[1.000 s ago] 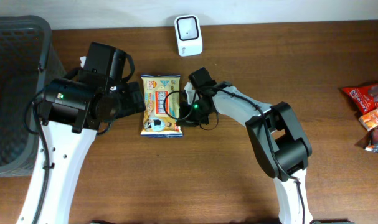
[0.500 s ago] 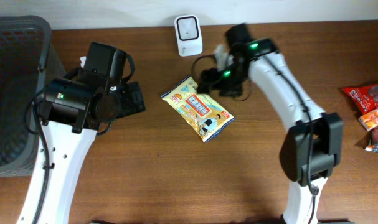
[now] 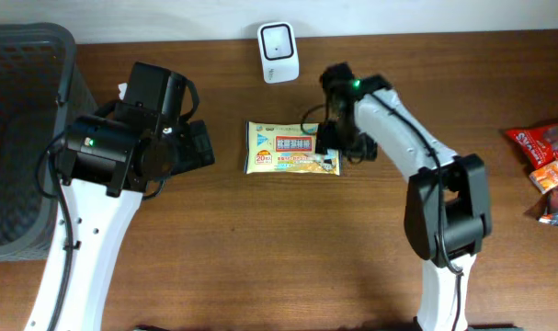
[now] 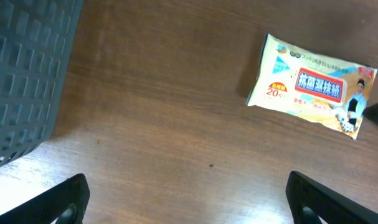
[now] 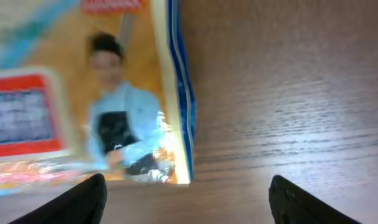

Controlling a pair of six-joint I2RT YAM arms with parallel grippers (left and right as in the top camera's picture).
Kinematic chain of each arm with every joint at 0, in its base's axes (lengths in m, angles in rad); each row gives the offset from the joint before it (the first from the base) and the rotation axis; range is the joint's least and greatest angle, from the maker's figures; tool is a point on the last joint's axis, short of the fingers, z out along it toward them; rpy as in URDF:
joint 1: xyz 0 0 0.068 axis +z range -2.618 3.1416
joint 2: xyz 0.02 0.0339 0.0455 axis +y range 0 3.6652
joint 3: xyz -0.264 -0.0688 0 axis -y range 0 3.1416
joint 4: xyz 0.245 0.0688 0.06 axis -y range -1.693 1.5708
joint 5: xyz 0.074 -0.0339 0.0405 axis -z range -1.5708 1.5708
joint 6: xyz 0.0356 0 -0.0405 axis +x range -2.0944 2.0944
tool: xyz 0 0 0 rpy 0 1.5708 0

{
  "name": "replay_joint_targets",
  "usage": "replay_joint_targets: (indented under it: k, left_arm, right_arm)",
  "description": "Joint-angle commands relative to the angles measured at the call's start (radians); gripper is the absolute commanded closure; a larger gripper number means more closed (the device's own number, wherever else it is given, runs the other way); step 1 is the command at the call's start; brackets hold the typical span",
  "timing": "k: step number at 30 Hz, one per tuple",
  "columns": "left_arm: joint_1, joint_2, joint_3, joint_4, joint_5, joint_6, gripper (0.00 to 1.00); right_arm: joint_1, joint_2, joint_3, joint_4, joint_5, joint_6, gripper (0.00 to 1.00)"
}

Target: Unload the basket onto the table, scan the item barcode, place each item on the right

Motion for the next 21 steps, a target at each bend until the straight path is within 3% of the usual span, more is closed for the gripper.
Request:
replay_joint_targets:
  k: [1, 2, 4, 9, 13, 15, 17, 18, 19, 21]
  left_arm:
    - [0.000, -0.006, 0.005, 0.001, 0.000, 0.009, 0.01]
    - [0.000, -0.006, 0.005, 0.002, 0.000, 0.009, 0.01]
    - [0.000, -0.006, 0.005, 0.002, 0.000, 0.009, 0.01]
    - [0.000, -0.006, 0.005, 0.002, 0.000, 0.009, 0.01]
    - [0.000, -0.006, 0.005, 0.002, 0.000, 0.009, 0.01]
    - [0.000, -0.006, 0.005, 0.002, 0.000, 0.009, 0.01]
    - [0.000, -0.006, 0.005, 0.002, 0.000, 0.009, 0.01]
    - [0.000, -0.006, 0.005, 0.002, 0.000, 0.009, 0.01]
    - [0.000, -0.006, 0.005, 0.002, 0.000, 0.009, 0.01]
    - [0.000, -0.006, 0.005, 0.002, 0.000, 0.009, 0.01]
  right_arm:
    - [0.026, -0.004, 0.089, 0.038, -0.220, -0.095, 0.18]
    - [0.047, -0.003, 0.087, 0.088, -0.264, -0.093, 0.19]
    - [0.088, -0.002, 0.066, 0.169, -0.235, -0.093, 0.46]
    - [0.106, 0.044, -0.029, 0.206, -0.082, 0.010, 0.82]
    - [0.064, 0.065, -0.055, 0.120, 0.059, 0.010, 0.84]
    - [-0.007, 0.051, -0.037, 0.000, 0.081, 0.010, 0.91]
    - [-0.062, 0.023, 0.019, -0.105, 0.081, 0.009, 0.92]
    - [-0.086, 0.005, 0.060, -0.156, 0.079, 0.009, 0.91]
    - [-0.100, -0.007, 0.098, -0.187, 0.062, 0.009, 0.83]
    - [-0.115, -0.011, 0.142, -0.194, -0.055, 0.005, 0.12]
